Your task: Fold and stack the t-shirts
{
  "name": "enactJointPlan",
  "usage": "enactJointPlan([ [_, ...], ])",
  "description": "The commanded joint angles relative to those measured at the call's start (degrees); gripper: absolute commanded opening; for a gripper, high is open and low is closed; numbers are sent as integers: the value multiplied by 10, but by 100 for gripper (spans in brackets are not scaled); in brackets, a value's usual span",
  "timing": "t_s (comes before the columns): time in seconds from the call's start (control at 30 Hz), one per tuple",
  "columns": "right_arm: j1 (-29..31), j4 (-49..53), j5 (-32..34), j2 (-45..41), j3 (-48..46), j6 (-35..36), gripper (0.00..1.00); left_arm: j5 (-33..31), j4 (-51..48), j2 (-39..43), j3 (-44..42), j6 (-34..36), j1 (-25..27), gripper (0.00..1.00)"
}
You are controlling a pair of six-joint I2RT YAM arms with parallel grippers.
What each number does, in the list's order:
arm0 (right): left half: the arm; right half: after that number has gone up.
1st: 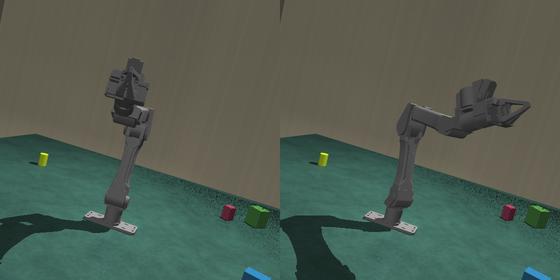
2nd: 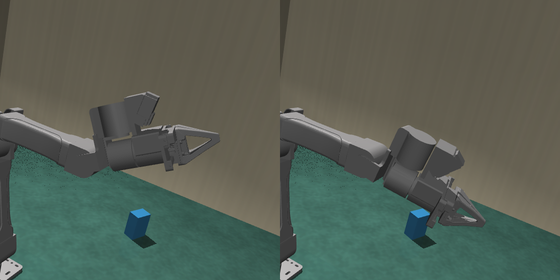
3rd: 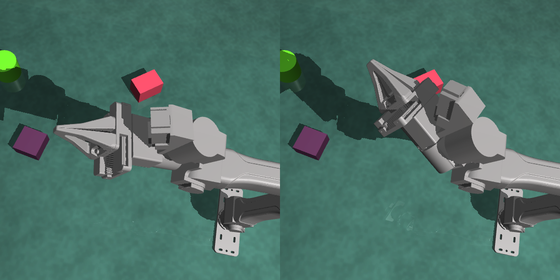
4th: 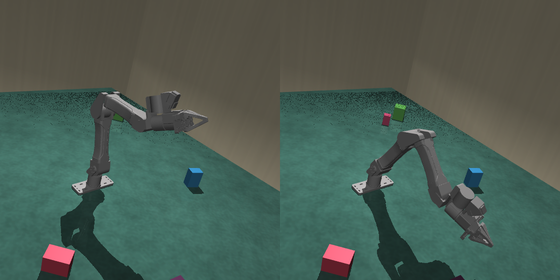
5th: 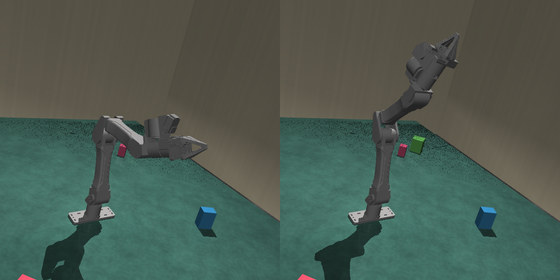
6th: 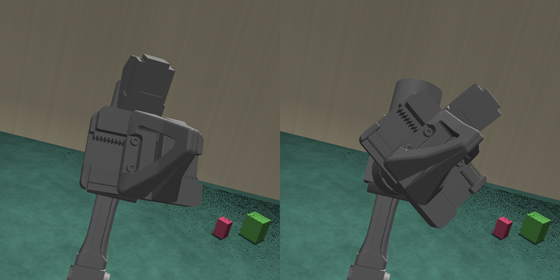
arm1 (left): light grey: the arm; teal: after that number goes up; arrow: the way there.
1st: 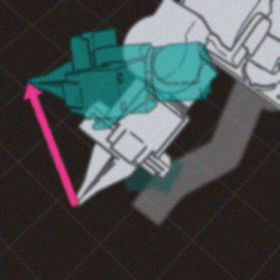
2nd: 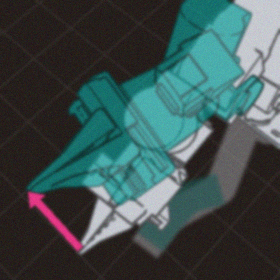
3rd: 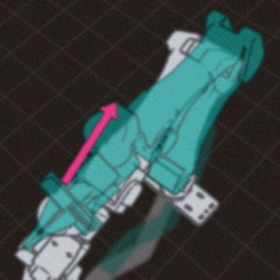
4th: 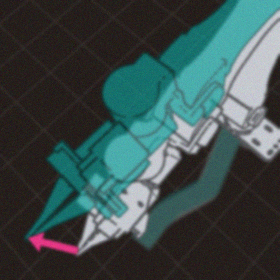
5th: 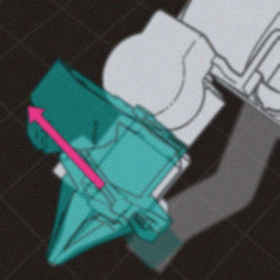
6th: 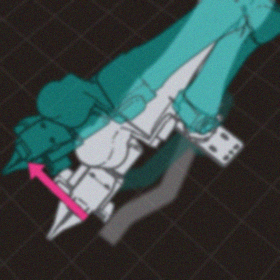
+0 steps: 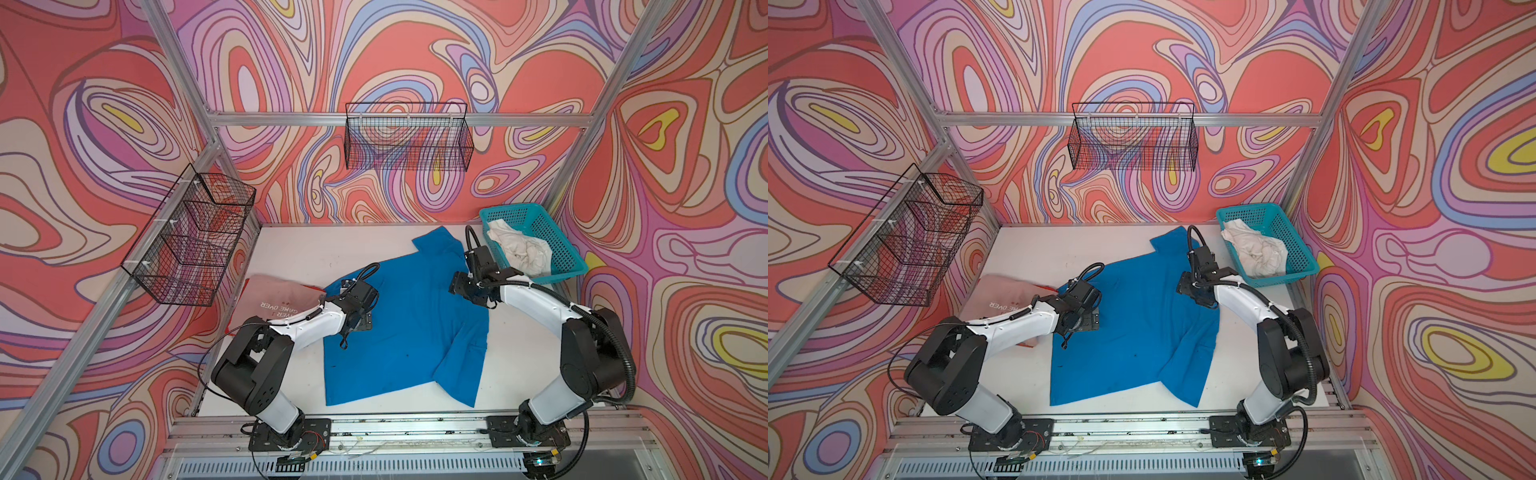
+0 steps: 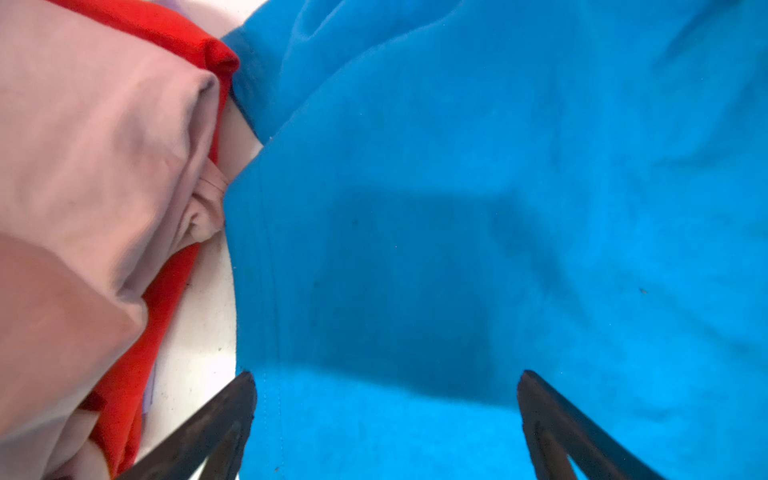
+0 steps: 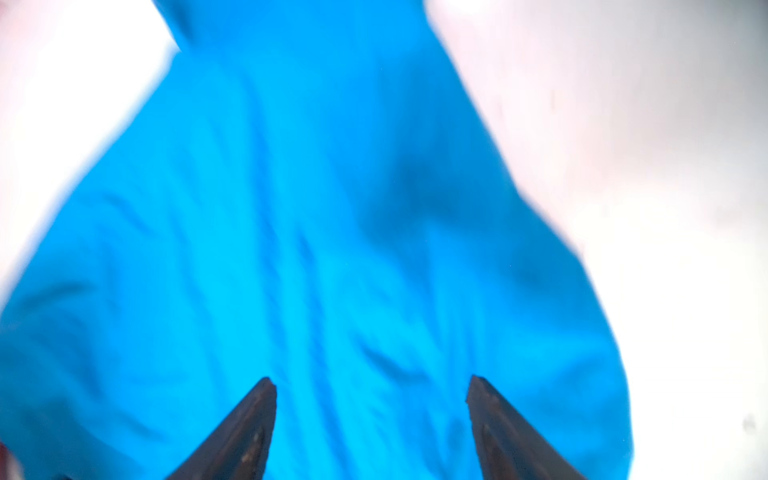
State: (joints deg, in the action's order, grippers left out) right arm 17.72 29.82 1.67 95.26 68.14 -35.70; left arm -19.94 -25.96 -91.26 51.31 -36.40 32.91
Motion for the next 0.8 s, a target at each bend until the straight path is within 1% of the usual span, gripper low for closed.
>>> enactJointPlan([
  [0.0, -5, -1, 4, 75, 81, 15, 75, -7, -16, -1, 11, 7, -1, 100],
  [0.13, -13, -30, -23, 155, 152, 18, 75, -2, -16, -3, 10, 6, -1, 100],
  [0.3, -21, -9, -11, 252, 235, 24, 74, -1, -20, -24, 29, 8, -1, 100],
  [0.37, -26, -20, 8, 268, 235, 23, 74, -4, -23, -37, 42, 12, -1, 100],
  [0.5, -54, -45, -7, 288, 208, 7, 74, -15, -34, -72, 75, 20, -1, 100],
  [0.6, -72, -51, -2, 295, 187, 5, 74, -18, -35, -104, 106, 31, -2, 100],
  [0.77, -80, -41, 29, 289, 179, 13, 74, -32, -53, -174, 172, 58, -4, 100],
])
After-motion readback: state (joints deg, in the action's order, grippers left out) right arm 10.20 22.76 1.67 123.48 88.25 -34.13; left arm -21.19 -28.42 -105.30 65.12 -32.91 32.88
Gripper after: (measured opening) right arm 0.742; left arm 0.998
